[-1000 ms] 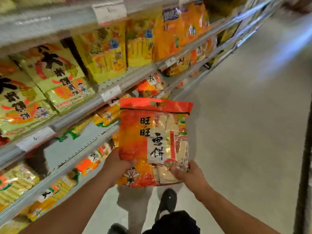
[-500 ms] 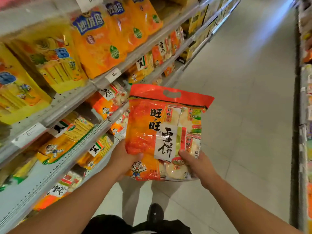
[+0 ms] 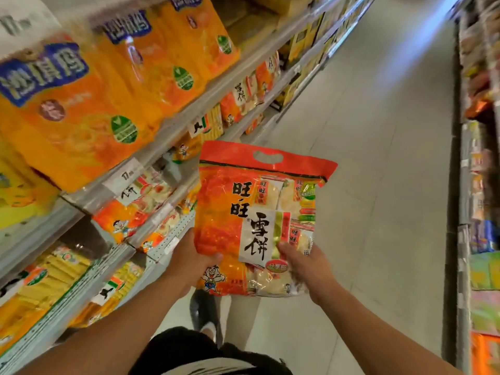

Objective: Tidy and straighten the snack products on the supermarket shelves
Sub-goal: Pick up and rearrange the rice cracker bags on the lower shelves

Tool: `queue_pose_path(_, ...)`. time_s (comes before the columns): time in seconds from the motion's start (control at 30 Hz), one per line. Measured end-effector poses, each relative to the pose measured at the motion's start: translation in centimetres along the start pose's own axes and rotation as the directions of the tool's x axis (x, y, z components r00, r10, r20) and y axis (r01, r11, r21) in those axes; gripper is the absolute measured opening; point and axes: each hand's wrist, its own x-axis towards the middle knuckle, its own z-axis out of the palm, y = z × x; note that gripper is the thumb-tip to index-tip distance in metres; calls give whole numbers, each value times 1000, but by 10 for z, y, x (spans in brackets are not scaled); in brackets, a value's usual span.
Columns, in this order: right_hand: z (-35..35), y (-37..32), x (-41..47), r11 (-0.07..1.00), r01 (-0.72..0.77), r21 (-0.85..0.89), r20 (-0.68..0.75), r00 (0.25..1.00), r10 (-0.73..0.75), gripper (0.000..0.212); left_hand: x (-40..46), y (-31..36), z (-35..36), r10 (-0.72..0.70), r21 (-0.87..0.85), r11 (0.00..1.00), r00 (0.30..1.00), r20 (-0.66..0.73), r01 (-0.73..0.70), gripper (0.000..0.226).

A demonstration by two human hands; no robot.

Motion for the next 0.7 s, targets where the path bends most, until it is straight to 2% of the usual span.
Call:
queue_pose_path(0.13, -13, -40, 55, 999, -45, 1, -42, 998, 45, 34, 53, 40, 9, 13, 61, 998, 998, 57, -16, 60)
queue_pose_path(0.23, -24, -63, 91, 996, -88, 13, 11, 996, 88, 50, 83, 63, 18, 12, 109, 994, 998, 63, -18, 64)
queue_pose_path(0.37, -38, -94, 148, 999, -50, 15, 83, 995, 49, 51, 123, 92, 33, 1, 163, 987, 1000, 29, -5, 66)
queue_pose_path(0.43, -46, -106, 183, 998, -57, 15, 137, 989, 54, 51, 144, 104, 44, -16, 159, 987, 1000, -1, 16, 67)
queue_pose_path(0.57, -68, -120, 258, 994, -107, -33, 249, 962, 112, 37, 174, 124, 80, -89, 125, 987, 988, -127, 105, 67)
queue_pose_path(0.7, -97, -145, 326, 983, -119, -140, 360, 919, 162, 40, 190, 141, 127, -170, 10, 984, 947, -271, 180, 62)
